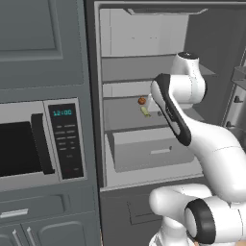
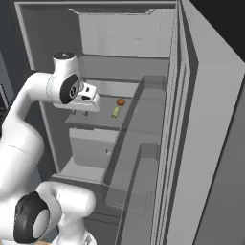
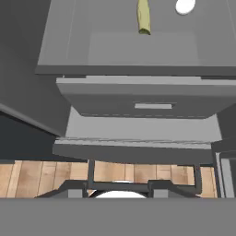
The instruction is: Pick the egg and butter from the fridge and place them by the bowl for mixing.
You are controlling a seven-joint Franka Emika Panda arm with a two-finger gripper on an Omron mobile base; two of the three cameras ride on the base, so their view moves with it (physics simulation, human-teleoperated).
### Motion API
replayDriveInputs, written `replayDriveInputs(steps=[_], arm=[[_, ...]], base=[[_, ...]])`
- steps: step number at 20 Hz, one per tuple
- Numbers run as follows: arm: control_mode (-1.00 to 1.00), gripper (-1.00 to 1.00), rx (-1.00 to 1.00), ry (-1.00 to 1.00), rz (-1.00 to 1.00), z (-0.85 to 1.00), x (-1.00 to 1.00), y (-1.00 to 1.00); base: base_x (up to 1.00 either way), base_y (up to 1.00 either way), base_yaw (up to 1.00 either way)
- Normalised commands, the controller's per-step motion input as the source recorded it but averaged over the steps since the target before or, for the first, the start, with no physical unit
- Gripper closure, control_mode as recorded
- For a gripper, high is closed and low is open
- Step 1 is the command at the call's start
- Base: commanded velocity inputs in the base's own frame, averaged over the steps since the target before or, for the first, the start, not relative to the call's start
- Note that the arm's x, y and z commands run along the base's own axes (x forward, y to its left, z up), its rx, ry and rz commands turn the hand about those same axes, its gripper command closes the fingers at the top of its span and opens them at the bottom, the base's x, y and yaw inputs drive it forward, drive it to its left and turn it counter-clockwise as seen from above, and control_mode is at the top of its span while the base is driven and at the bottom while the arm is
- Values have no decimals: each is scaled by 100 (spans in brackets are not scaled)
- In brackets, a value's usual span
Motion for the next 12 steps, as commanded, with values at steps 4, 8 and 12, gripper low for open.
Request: replayDriveInputs(steps=[4,8,12], arm=[[-100,-100,0,-3,-3,-18,-1,2],[-100,-100,-6,-19,0,-70,24,-9],[-100,-100,-7,-29,0,-39,34,-18]], base=[[0,0,0],[0,0,0],[0,0,0]])
